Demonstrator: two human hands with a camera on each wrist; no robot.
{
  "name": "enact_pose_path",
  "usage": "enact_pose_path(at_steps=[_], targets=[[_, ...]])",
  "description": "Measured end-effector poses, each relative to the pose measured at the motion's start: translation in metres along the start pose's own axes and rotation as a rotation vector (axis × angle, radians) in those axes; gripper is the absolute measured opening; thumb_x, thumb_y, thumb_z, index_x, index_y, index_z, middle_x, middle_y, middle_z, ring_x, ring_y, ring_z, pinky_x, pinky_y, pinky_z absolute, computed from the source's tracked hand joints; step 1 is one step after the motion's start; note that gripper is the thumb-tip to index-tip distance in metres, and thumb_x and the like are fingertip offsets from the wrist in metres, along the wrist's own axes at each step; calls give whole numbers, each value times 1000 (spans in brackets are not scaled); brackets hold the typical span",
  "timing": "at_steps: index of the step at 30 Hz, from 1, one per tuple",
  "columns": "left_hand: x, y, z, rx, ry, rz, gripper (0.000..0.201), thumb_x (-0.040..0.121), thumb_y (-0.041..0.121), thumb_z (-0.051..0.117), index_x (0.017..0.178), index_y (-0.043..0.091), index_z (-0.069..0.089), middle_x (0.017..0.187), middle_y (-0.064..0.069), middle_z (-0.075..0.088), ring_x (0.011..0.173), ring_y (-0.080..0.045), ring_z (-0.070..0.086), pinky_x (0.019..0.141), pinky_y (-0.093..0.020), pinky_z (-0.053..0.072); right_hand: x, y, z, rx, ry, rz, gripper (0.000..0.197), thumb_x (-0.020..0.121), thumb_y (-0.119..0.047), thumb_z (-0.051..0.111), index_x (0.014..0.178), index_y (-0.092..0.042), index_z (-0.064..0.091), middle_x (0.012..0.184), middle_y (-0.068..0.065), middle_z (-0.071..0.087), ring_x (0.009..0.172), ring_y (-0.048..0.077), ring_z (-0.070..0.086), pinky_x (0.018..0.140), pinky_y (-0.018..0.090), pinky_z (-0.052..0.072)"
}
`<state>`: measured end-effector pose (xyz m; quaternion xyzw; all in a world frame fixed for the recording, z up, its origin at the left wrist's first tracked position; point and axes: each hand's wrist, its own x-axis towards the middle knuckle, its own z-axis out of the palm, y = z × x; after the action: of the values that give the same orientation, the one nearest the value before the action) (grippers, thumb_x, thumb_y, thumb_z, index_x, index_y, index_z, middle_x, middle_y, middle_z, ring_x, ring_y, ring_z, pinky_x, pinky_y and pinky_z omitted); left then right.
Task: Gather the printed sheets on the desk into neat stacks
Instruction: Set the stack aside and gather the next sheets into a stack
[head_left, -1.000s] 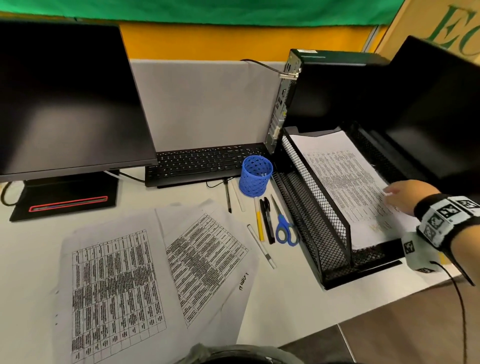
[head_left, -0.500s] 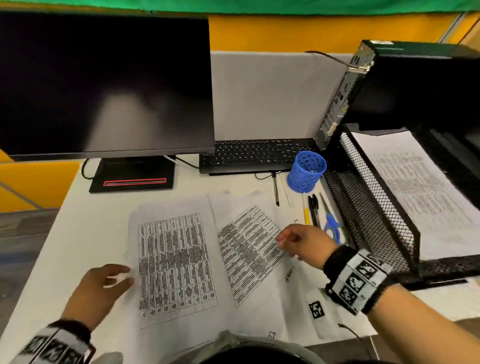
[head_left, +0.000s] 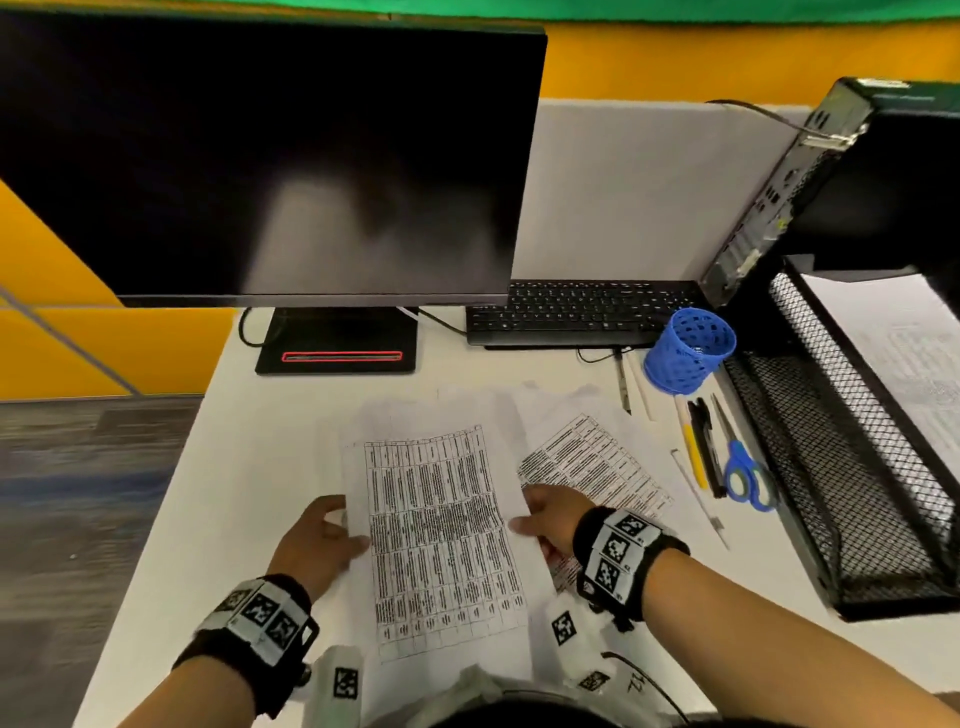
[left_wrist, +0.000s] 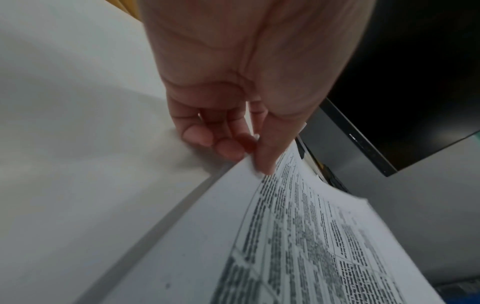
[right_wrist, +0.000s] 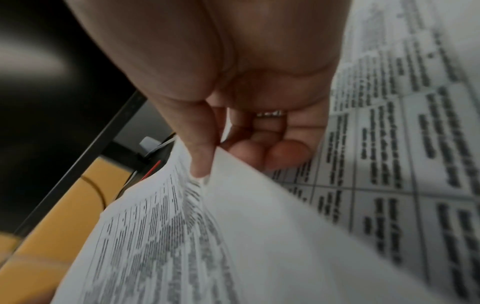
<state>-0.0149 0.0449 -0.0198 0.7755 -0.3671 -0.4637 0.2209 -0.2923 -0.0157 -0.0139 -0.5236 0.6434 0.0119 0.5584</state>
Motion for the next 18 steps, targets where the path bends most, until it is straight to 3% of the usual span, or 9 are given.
enact_pose_path(at_steps=[2, 5, 8, 10, 11, 14, 16, 18], targets=[[-1, 5, -6, -51, 40, 45, 53, 77, 13, 76, 118, 26, 46, 82, -6, 58, 69, -21, 57, 58, -26, 41, -2, -5, 1, -56, 54, -67, 30, 85, -26, 64, 112, -13, 59, 94, -4, 60, 82, 15, 55, 80, 31, 49], [3, 11, -17, -105, 43, 125, 41, 77, 23, 77, 108, 28, 52, 91, 0, 64, 82, -18, 61, 68, -27, 46, -10, -9, 4, -2, 77, -119, 26, 84, -23, 66, 109, -26, 61, 82, -12, 57, 74, 5, 52, 66, 18, 40], [9, 14, -27, -311, 21, 154, 17, 81, 14, 71, 97, 20, 67, 100, -8, 73, 96, -29, 67, 91, -42, 50, -12, -10, 5, -42, 29, -118, 33, 82, -14, 66, 112, -28, 64, 103, -10, 63, 91, 10, 58, 83, 23, 45], [9, 17, -30, -424, -2, 158, 16, 84, 5, 66, 96, 13, 69, 100, -12, 74, 98, -32, 67, 94, -43, 49, -12, -9, -2, -130, 142, -125, 33, 80, -3, 59, 97, -31, 65, 113, -4, 57, 97, 15, 57, 87, 28, 48], [7, 20, -30, -452, -27, 172, 17, 84, 2, 63, 97, 12, 69, 99, -12, 74, 98, -31, 66, 93, -43, 49, -11, -7, -8, -203, 224, -106, 36, 81, -1, 54, 97, -31, 64, 118, -3, 53, 101, 16, 55, 87, 28, 47], [-2, 26, -31, -476, -110, 215, 18, 85, -2, 60, 95, 9, 70, 89, -6, 76, 89, -27, 66, 87, -40, 49, -7, 8, -27, -332, 316, 5, 54, 86, -5, 49, 136, -24, 43, 150, -1, 31, 134, 22, 37, 109, 29, 33], [-7, 29, -30, -460, -168, 243, 13, 81, 1, 66, 92, 7, 71, 86, -6, 77, 86, -25, 68, 86, -37, 50, -5, 16, -27, -335, 222, 62, 66, 89, -9, 49, 147, -27, 24, 159, -1, 12, 142, 22, 25, 115, 30, 26], [-10, 32, -28, -406, -230, 270, 24, 68, 20, 78, 89, 10, 74, 89, -6, 77, 87, -20, 71, 86, -33, 50, -5, 16, -21, -382, 133, 73, 69, 90, -11, 47, 149, -30, 16, 159, -2, 10, 143, 21, 23, 115, 30, 24]])
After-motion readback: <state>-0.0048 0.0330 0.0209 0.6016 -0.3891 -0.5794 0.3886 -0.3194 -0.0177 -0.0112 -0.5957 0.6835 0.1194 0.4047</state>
